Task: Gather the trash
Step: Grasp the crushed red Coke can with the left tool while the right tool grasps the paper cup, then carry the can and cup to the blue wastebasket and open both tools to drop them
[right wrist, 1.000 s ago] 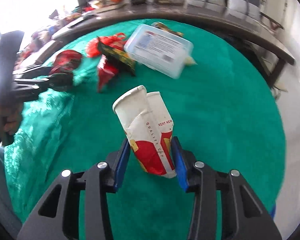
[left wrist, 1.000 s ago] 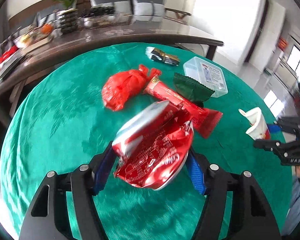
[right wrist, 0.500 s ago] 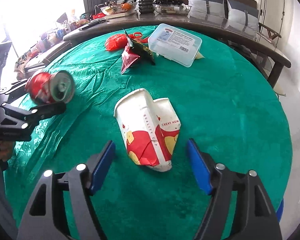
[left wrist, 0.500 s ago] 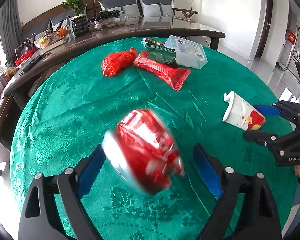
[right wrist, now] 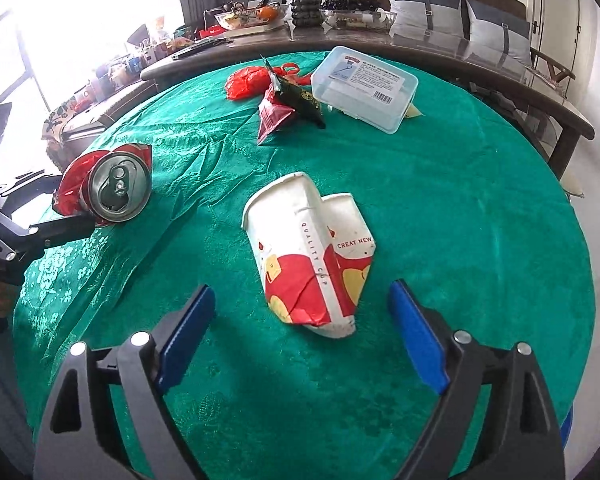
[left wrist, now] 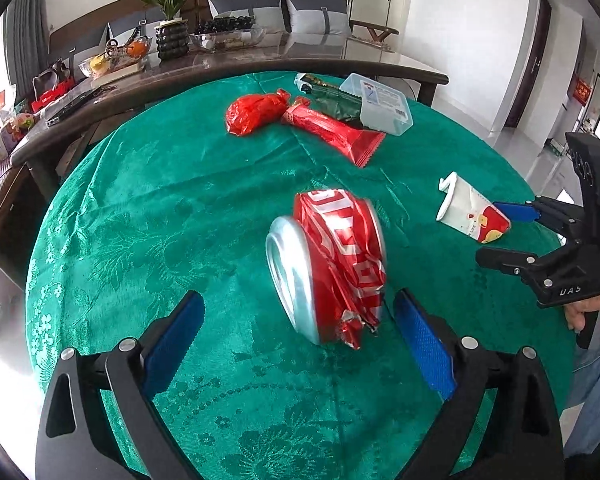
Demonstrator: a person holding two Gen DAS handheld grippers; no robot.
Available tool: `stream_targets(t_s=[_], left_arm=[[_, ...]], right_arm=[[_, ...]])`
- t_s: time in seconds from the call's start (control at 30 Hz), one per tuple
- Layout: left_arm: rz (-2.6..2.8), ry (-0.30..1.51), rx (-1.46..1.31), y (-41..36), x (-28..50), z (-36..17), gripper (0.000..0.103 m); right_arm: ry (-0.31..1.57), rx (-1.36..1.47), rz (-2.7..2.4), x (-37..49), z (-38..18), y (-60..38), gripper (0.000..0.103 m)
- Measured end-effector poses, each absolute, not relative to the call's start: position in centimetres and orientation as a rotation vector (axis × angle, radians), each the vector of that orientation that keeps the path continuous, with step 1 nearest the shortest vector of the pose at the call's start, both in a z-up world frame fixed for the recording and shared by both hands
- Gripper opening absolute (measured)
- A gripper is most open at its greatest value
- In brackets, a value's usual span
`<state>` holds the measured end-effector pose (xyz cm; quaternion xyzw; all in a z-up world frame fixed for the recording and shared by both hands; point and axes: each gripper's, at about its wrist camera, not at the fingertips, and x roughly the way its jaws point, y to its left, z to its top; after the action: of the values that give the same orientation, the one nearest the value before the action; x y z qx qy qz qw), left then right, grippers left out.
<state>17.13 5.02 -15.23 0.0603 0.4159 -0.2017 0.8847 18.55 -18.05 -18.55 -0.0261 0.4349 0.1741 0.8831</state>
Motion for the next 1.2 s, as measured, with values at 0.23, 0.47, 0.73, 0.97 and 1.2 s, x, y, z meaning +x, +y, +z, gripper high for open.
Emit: stream_targets(t_s=[0.23, 0.47, 0.73, 0.97, 1.2], left_arm=[[-0.372, 0.894, 0.126, 3.0, 18.5, -15.4, 0.094], [-0.325, 0.926, 0.139, 2.1, 19.1, -15.9, 0.058], [-0.378, 0.879, 0.079, 2.7, 18.6, -14.8, 0.054], [-0.464, 0.847, 0.061, 0.0, 16.9, -13.3, 0.053], [-0.682, 0.825, 0.1, -10.6, 14.2, -10.6, 0.052]], right_arm=[[0.983, -0.037, 0.412, 20.6, -16.5, -18.4, 0.086], [1.105, -0.137, 0.448, 23.4, -17.0, -16.3, 0.064], [1.054, -0.069, 0.432, 20.8, -14.0, -18.0, 0.03], [1.004, 0.071, 0.422, 18.9, -12.3, -21.6, 0.03], [0.973, 0.22, 0.269, 16.3, -10.6, -33.1, 0.03]])
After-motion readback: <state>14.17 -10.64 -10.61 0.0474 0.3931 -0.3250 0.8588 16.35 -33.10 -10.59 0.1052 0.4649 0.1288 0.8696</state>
